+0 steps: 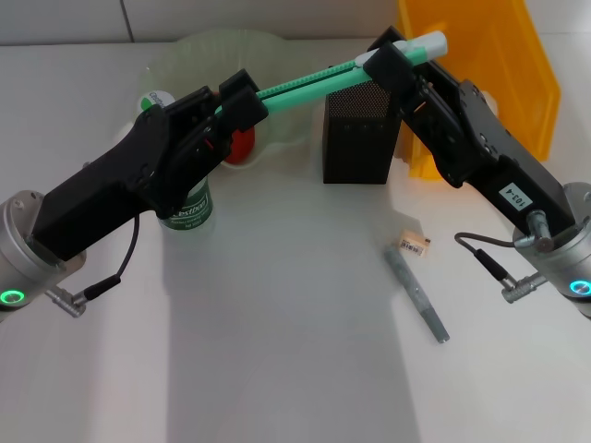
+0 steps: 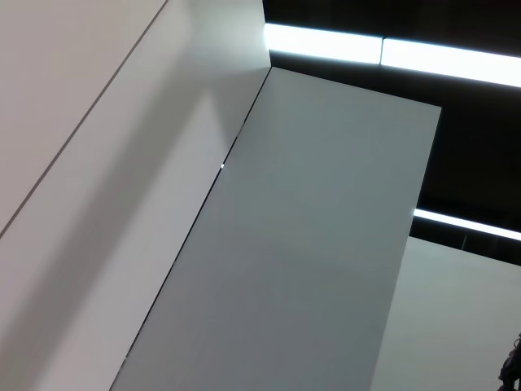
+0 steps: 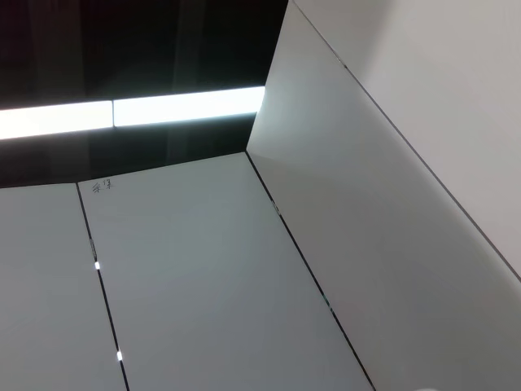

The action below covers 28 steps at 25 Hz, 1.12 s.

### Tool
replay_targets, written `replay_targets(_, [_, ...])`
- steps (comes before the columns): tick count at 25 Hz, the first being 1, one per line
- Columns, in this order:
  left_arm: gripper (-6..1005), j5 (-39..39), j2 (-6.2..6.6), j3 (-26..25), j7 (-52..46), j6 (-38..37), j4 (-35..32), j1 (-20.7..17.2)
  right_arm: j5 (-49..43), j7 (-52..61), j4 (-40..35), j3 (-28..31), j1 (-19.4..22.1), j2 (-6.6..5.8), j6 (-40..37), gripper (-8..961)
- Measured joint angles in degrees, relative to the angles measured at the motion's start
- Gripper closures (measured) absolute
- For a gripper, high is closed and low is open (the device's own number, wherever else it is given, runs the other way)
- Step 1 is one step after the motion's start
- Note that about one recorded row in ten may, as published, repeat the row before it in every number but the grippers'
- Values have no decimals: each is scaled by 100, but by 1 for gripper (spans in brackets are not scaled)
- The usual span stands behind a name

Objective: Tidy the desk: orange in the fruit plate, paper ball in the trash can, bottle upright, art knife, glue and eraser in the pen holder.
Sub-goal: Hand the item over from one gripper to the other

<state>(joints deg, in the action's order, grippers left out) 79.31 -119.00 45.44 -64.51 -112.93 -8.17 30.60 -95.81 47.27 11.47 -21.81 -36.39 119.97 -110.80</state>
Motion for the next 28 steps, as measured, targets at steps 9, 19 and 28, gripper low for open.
replay_targets(9, [780, -3, 0, 73, 13, 21, -4, 14, 15, -5, -5, 3, 45, -1, -77, 697])
replay_targets(19, [650, -56, 5, -122, -76, 319, 251, -16, 25, -7, -17, 2, 82, -1, -158, 739])
replay_targets(28, [297, -56, 47, -263, -105, 365, 197, -82, 51, 10, -58, 4, 127, 0, -208, 756])
